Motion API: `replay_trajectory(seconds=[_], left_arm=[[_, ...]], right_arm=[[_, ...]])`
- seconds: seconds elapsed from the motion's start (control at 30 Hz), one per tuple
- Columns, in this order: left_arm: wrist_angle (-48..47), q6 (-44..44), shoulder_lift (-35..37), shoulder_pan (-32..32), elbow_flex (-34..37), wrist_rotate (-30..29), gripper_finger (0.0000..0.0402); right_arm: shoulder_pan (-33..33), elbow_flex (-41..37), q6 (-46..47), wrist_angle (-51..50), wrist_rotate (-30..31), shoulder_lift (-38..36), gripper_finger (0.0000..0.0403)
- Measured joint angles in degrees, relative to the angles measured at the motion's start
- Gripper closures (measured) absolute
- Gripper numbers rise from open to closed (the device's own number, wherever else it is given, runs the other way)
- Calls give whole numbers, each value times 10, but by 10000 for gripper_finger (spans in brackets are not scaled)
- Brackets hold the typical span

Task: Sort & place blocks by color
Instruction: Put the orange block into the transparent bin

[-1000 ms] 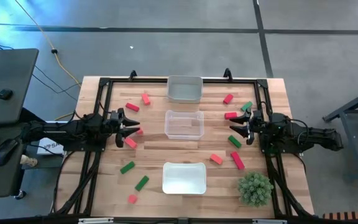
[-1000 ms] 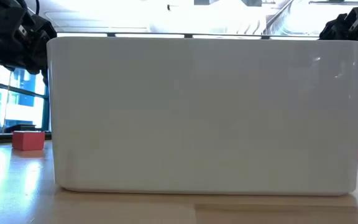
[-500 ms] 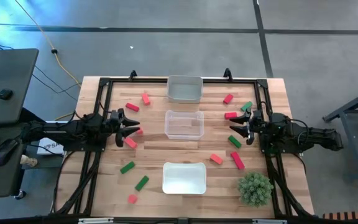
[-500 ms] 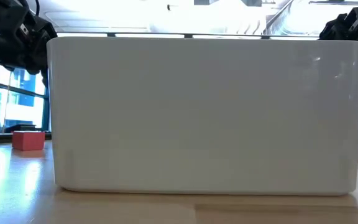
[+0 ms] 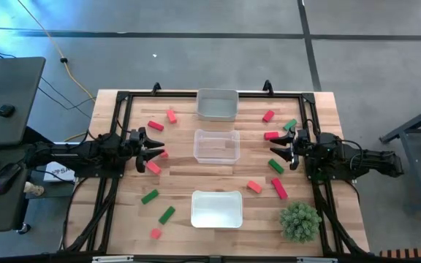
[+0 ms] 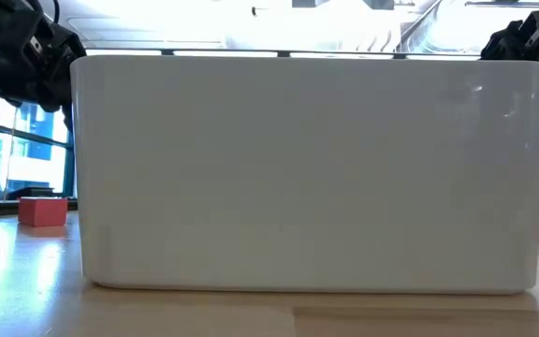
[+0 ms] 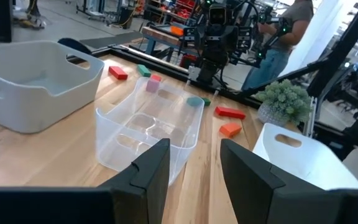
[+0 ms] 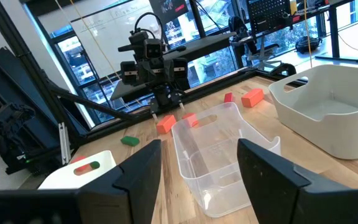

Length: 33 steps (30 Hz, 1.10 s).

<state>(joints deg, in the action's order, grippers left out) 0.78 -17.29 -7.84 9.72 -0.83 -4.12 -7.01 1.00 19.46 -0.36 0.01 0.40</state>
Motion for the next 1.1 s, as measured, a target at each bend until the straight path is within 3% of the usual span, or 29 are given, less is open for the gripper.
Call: replay_trajectory(seconds=[0.33, 0.53, 0.77, 1.1], left_arm=[[3, 73, 0, 0, -3, -46, 271], [3, 124, 0, 0, -42, -82, 257], [-47, 147, -37, 0, -128, -140, 233], [-214, 126, -190, 0, -303, -163, 229]], right_arm=[[0, 0, 0, 0, 0, 0, 202], [0, 0, 0, 0, 0, 0, 202], [0, 0, 0, 0, 0, 0, 202], [0, 0, 0, 0, 0, 0, 202]])
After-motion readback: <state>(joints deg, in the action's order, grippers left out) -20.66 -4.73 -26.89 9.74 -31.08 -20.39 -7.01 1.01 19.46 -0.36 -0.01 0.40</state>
